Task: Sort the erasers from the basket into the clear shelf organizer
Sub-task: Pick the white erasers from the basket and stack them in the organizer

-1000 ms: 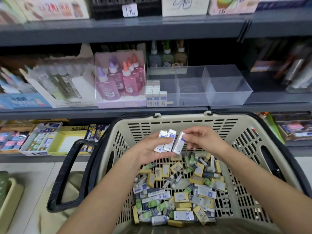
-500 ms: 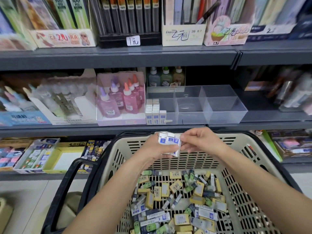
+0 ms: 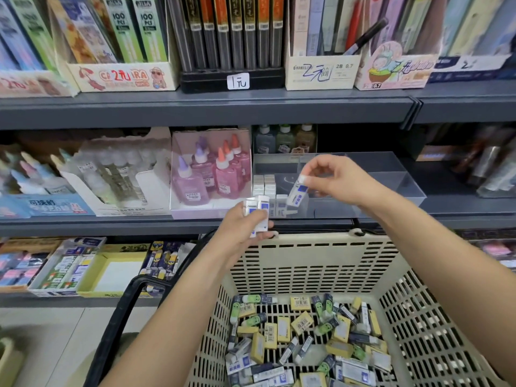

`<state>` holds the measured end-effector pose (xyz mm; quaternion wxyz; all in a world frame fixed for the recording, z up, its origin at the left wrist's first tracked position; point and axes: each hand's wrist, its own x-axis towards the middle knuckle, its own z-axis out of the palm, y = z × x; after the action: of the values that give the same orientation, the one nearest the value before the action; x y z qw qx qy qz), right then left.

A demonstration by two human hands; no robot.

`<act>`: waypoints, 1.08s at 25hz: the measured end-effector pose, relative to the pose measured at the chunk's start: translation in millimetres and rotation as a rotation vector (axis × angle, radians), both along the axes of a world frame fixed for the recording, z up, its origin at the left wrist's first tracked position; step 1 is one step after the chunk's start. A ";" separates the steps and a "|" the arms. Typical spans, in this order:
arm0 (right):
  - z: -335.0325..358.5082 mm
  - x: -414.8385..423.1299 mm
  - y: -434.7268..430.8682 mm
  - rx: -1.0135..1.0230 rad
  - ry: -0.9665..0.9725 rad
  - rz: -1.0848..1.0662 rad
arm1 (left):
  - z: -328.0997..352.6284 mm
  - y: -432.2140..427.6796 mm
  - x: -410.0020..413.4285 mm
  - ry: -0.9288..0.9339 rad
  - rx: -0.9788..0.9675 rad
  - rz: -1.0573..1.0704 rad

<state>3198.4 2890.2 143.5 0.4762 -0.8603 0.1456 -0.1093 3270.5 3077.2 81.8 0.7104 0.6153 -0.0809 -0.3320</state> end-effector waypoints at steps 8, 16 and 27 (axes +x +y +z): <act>-32.2 49.5 7.8 -0.443 0.138 -0.059 | -20.3 3.1 7.3 -0.088 -0.025 0.173; -40.1 57.6 12.7 -0.555 0.262 0.060 | -22.1 3.4 10.4 -0.066 -0.052 0.144; -19.5 25.4 41.9 -0.188 0.114 0.086 | -14.7 -4.9 -2.1 -0.141 -0.064 0.004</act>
<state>3223.8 2932.0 124.1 0.3885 -0.9115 0.1242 -0.0528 3268.3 3072.3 67.1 0.7228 0.6144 -0.1397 -0.2837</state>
